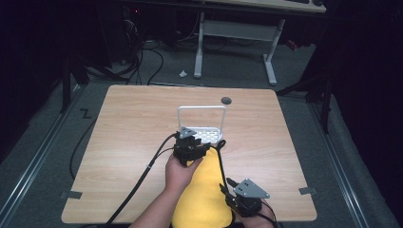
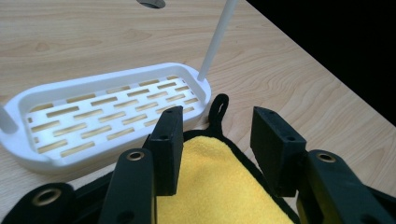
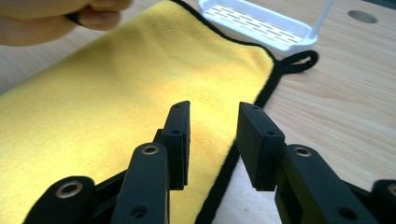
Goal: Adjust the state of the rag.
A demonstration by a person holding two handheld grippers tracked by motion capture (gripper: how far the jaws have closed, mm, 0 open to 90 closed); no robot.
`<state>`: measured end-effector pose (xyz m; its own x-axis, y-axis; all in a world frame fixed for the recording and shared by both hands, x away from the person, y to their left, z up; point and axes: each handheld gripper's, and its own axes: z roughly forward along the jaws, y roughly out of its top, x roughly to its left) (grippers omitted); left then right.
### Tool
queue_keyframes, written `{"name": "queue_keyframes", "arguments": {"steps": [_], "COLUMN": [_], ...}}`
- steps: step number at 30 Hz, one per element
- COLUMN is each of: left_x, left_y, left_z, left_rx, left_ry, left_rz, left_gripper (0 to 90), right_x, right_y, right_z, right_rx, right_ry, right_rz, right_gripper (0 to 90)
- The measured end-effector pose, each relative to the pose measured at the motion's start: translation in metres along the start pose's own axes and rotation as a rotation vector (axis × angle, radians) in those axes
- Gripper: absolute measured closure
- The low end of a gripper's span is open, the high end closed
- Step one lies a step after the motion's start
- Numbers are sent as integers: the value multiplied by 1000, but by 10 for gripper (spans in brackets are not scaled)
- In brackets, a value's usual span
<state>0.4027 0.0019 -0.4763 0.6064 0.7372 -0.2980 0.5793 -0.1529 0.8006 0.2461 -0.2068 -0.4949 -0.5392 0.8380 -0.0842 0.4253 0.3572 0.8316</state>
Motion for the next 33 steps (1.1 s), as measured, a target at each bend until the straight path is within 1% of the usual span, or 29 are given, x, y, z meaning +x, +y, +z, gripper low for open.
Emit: {"name": "queue_keyframes", "arguments": {"steps": [1, 2, 4, 5, 6, 7, 8, 10, 12, 15, 16, 17, 18, 19, 20, 22, 23, 24, 25, 26, 27, 28, 29, 30, 33], "left_x": [4, 4, 10, 15, 15, 21, 23, 27, 29, 28, 28, 28, 27, 26, 26, 26, 29, 31, 31, 32, 33, 34, 34, 34, 35], "left_y": [-4, -4, -13, -23, -23, -35, -40, -55, -67, -84, -84, -89, -93, -94, -94, -94, -94, -94, -94, -94, -94, -94, -94, -94, -97], "left_z": [-5, -5, -13, -22, -22, -32, -36, -49, -58, -70, -70, -74, -76, -76, -75, -73, -66, -64, -64, -63, -62, -62, -63, -63, -65], "left_rx": [6, 6, 15, 24, 24, 38, 45, 65, 80, 111, 111, 116, 118, 120, 127, 130, 152, 162, 162, 162, 162, 165, 166, 164, 153], "left_ry": [-1, -1, 1, 8, 8, 11, 13, 15, 3, -5, -5, -19, -22, -22, -18, -15, -9, -5, -5, -12, -14, -20, -22, -21, -26], "left_rz": [0, 0, 2, 14, 14, 27, 33, 39, 40, 63, 63, 61, 72, 82, 92, 94, 97, 101, 101, 99, 103, 103, 104, 106, 104], "left_gripper": [547, 549, 552, 559, 560, 568, 575, 594, 618, 656, 675, 682, 690, 707, 718, 732, 740, 741, 743, 747, 747, 748, 748, 748, 748], "right_x": [-1, -1, -1, -1, -1, 0, 0, 0, 0, -2, -3, -4, -5, -6, -8, -11, -13, -15, -15, -18, -18, -19, -19, -18, -16], "right_y": [0, 0, -1, -2, -2, -3, -3, -4, -4, -4, -4, -3, -2, 1, 5, 12, 18, 22, 22, 26, 26, 25, 25, 21, 18], "right_z": [1, 1, 3, 6, 6, 8, 10, 11, 13, 16, 17, 19, 22, 25, 30, 40, 48, 55, 55, 69, 69, 80, 80, 84, 82], "right_rx": [0, 0, 5, 18, 18, 28, 31, 40, 43, 48, 53, 58, 60, 62, 68, 84, 93, 110, 110, 148, 148, 182, 182, 210, 204], "right_ry": [1, 1, 5, 12, 12, 12, 15, 13, 11, 12, 15, 21, 24, 15, 17, 13, 3, -7, -7, -17, -17, -15, -15, -6, -3], "right_rz": [5, 5, -1, -8, -8, -5, -5, -7, -7, -4, -1, 2, -2, -15, -19, -17, -24, -23, -23, -22, -22, -22, -22, -23, -25], "right_gripper": [658, 658, 658, 655, 655, 653, 653, 653, 656, 674, 696, 720, 742, 775, 801, 858, 875, 878, 878, 880, 880, 878, 878, 878, 877]}}
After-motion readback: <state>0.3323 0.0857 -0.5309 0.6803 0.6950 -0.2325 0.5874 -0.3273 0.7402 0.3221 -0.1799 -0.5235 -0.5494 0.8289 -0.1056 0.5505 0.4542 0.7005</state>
